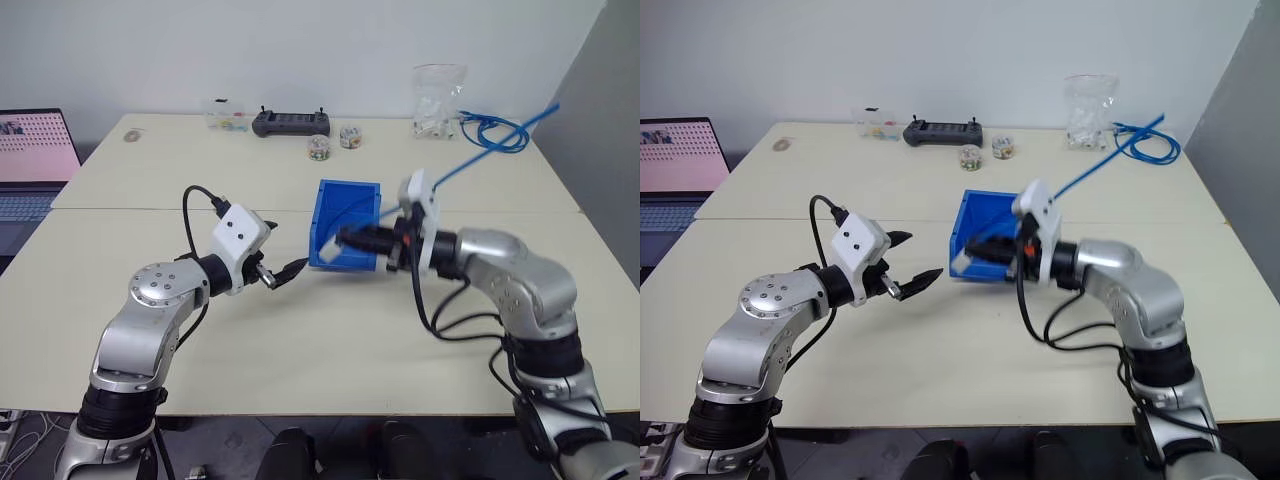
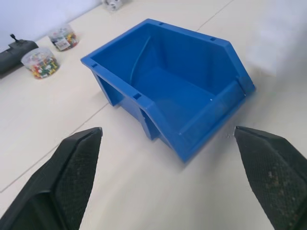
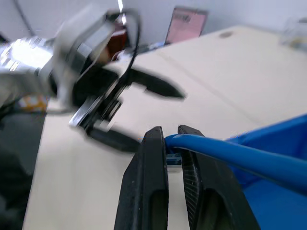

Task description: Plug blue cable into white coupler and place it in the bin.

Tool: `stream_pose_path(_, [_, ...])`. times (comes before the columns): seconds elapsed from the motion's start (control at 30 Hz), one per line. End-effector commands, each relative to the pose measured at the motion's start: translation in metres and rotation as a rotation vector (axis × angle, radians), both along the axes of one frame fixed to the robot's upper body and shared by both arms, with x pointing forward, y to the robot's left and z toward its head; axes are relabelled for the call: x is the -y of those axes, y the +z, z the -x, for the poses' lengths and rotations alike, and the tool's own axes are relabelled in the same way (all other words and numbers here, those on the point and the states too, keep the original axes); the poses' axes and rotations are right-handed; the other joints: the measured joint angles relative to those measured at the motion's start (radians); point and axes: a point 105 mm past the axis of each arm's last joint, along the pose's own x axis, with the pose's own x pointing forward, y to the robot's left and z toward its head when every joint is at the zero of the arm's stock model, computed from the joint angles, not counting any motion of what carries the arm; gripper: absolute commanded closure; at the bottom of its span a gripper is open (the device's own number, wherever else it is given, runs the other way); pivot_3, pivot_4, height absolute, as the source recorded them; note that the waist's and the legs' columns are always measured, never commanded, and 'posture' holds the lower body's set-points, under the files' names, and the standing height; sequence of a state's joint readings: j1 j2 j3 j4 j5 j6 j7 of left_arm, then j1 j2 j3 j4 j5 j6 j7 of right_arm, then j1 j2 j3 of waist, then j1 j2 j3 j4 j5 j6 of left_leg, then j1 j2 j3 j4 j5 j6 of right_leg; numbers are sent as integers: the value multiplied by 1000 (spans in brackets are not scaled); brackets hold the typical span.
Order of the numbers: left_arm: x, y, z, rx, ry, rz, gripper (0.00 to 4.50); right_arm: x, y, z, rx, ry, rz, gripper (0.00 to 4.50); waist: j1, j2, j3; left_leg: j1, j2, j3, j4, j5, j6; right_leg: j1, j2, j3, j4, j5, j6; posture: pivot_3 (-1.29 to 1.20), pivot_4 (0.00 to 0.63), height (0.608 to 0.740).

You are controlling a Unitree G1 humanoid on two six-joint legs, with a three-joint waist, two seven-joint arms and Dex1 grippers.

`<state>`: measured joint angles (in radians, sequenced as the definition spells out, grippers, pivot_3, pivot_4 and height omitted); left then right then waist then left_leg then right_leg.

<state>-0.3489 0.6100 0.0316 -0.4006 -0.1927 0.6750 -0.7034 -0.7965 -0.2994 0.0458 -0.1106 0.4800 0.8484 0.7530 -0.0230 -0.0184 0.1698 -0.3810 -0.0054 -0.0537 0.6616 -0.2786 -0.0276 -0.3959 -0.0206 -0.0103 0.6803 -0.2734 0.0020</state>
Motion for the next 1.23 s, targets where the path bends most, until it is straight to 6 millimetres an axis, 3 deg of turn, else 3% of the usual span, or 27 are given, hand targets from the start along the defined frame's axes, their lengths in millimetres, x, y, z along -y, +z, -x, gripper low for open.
stream_pose_path(0.03, [4,13,-2,72,-13,-39,0,2,12,-45,7,-107,-1,4375,-4,0,0,0,0,0,-1,0,0,0,0,0,0,0,0,0,150,740])
stream_pose_path(0.07, [6,14,-3,76,-17,-36,0,2,9,-58,-3,-129,32,4375,-5,0,0,0,0,1,0,0,0,0,0,0,0,0,0,0,150,740])
stream_pose_path(0.13, [10,15,-5,72,-28,-17,0,1,4,-76,-18,-141,111,3660,-7,0,1,0,0,2,0,0,0,-1,0,1,0,0,0,0,150,740])
stream_pose_path(0.3, [14,15,-5,37,-46,9,0,28,-4,-90,2,-129,305,2410,-4,0,1,-4,0,3,-1,0,0,-5,-1,2,-1,0,-1,0,150,740])
stream_pose_path(0.33, [13,16,-5,30,-47,22,0,34,-4,-91,3,-124,322,2134,-3,0,1,-12,0,3,1,0,0,-10,-1,2,-1,0,-1,0,150,740])
stream_pose_path(0.5, [-4,23,-9,5,-13,81,0,86,4,-73,4,-92,388,838,2,0,2,-19,-1,3,2,0,0,-15,-3,1,-2,0,-1,0,150,740])
stream_pose_path(0.6, [-24,25,-15,-40,55,139,0,112,5,-41,36,-31,455,63,3,0,3,-18,-1,2,1,0,0,-15,-3,0,-3,0,-1,0,150,740])
stream_pose_path(0.77, [-46,20,-15,-76,112,131,0,142,-23,14,-13,30,557,22,-1,0,3,-17,-1,1,1,0,0,-14,-2,0,-1,0,-1,0,150,740])
stream_pose_path(0.83, [-53,18,-14,-86,128,133,0,143,-32,37,-54,63,539,22,-3,0,3,-16,-1,2,2,0,0,-13,-2,0,0,0,0,0,150,740])
stream_pose_path(0.9, [-57,17,-12,-95,134,128,0,137,-28,52,-79,74,446,22,-7,-1,5,-15,0,1,2,0,0,-13,-2,0,0,0,0,0,150,740])
stream_pose_path(1.07, [-62,19,-10,-114,138,167,0,126,-10,53,-28,-25,285,22,-6,-3,7,-10,1,1,2,1,0,-9,-1,0,1,1,-1,0,150,740])
stream_pose_path(1.23, [-60,23,-9,-114,127,202,0,115,-7,42,19,-73,253,22,-5,-4,7,-10,0,1,2,1,-1,-9,-1,0,1,1,-1,0,150,740])
